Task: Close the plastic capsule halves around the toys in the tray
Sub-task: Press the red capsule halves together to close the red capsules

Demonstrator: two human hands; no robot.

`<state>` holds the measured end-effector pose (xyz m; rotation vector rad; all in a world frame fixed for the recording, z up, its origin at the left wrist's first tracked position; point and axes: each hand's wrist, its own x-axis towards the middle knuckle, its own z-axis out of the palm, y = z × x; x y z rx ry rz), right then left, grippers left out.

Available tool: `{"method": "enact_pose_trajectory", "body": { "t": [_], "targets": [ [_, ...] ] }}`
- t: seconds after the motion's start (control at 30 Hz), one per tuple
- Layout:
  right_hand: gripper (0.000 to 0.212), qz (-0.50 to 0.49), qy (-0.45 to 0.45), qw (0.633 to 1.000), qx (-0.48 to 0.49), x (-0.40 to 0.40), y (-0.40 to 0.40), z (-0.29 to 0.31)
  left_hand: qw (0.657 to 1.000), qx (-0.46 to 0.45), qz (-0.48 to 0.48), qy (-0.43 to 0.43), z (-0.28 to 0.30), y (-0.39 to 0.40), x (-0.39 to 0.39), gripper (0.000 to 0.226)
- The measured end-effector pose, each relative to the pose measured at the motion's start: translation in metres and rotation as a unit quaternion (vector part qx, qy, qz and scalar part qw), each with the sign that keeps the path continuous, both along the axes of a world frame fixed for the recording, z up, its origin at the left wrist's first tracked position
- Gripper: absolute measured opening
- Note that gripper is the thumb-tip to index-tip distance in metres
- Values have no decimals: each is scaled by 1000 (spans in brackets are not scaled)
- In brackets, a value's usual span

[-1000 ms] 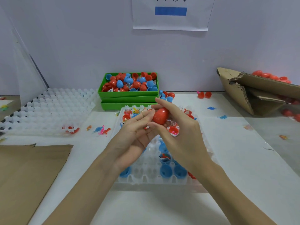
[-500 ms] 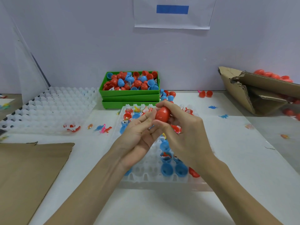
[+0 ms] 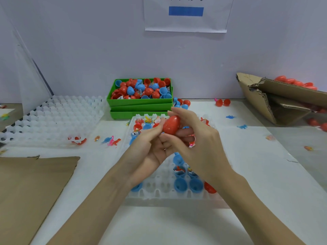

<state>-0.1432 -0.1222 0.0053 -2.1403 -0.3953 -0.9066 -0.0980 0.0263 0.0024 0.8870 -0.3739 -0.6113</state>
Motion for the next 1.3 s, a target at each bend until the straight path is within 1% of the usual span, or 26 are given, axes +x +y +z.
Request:
{"method": "enact_pose_trajectory", "body": {
  "t": [0.1, 0.23, 0.3, 0.4, 0.47, 0.57, 0.6, 0.67, 0.93, 1.03, 1.1, 1.17, 1.23, 1.3],
  "targets": [
    [50, 3, -8, 1000, 4, -2, 2, 0, 1000, -1, -5, -10, 0, -1, -2, 46],
    [49, -14, -5, 1000, -24, -2, -3, 3, 994, 46, 80, -49, 0, -4, 0, 46],
    [48, -17, -7, 999, -41, -2, -4, 4, 994, 43, 80, -58, 2, -2, 0, 45],
    [47, -5, -20, 999, -46, -2, -4, 3, 995, 36, 65, -67, 4, 2, -1, 52],
    [48, 10, -21, 999, -35, -2, -4, 2, 994, 30, 72, -75, 6, 3, -3, 44],
    [49, 14, -24, 999, -23, -1, -4, 1, 992, 27, 91, -89, 7, 0, -6, 17],
    [49, 12, -26, 999, -24, -1, -4, 1, 991, 23, 97, -90, 7, -1, -8, 13],
    [50, 10, -33, 999, -29, -1, -4, 1, 990, 14, 105, -89, 8, -3, -9, 11],
    [47, 8, -56, 997, -46, 1, -4, 1, 990, 3, 118, -76, 7, -6, -11, 19],
    [48, 5, -47, 998, -52, 1, -5, 1, 991, 22, 119, -61, 7, -5, -9, 34],
    [53, -11, -45, 997, -58, 1, -6, 1, 994, 29, 93, -38, 8, -4, -7, 44],
    [57, -20, -55, 996, -61, 0, -6, 1, 998, 18, 62, -15, 8, -2, -5, 46],
    [54, 0, -51, 998, -30, 0, -5, 0, 999, 0, 45, 0, 8, 1, -3, 42],
    [44, 48, -13, 998, 49, 1, -3, 1, 999, -5, 39, 5, 9, 2, -3, 42]
  ]
}}
